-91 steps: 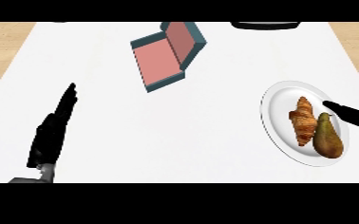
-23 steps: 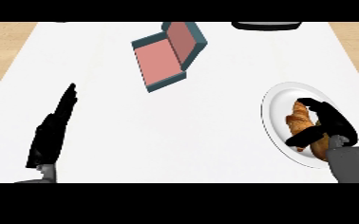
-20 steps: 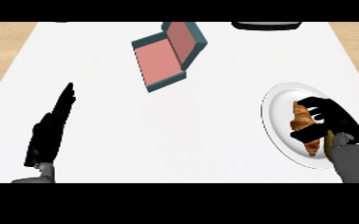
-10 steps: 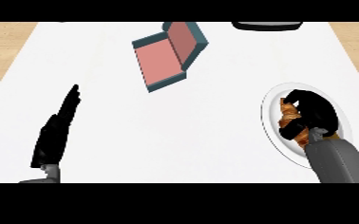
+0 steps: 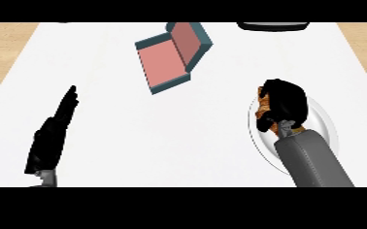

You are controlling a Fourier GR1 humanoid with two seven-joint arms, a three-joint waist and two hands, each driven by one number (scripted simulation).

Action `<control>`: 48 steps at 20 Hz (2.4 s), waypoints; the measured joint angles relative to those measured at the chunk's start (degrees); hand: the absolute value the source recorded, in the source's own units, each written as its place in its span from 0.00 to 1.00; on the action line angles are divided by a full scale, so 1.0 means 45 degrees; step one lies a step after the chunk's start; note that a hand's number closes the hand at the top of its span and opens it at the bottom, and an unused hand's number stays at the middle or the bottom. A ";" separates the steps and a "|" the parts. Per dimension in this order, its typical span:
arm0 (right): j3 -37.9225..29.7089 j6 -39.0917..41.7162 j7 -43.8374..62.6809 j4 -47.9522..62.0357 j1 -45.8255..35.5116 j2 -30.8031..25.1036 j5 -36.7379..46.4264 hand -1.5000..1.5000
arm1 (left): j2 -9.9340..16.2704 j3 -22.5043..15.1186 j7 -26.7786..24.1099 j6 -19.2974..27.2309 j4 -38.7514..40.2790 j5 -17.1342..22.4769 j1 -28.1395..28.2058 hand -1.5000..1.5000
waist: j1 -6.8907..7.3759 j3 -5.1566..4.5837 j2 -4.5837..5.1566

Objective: Pick the croissant from the plate and place it in the cardboard box

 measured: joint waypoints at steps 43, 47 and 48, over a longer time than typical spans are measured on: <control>-0.1955 -0.4610 -0.2289 1.0085 -1.1756 0.2744 -0.4004 1.00 | -0.0226 -0.0087 -0.0012 -0.0431 0.0498 -0.0220 -0.0987 0.50 | 0.0781 -0.0013 0.0285; -0.2259 -0.5385 -0.2419 1.1688 -1.2135 0.2745 -0.4564 0.00 | -0.0336 -0.0226 -0.0135 -0.0446 0.0607 -0.0267 -0.1085 0.50 | 0.1032 -0.0013 0.0372; -0.2369 -0.5538 -0.2572 1.2013 -1.2165 0.2746 -0.4699 0.00 | -0.0277 -0.0198 -0.0115 -0.0489 0.0606 -0.0258 -0.1155 0.50 | 0.1073 -0.0012 0.0393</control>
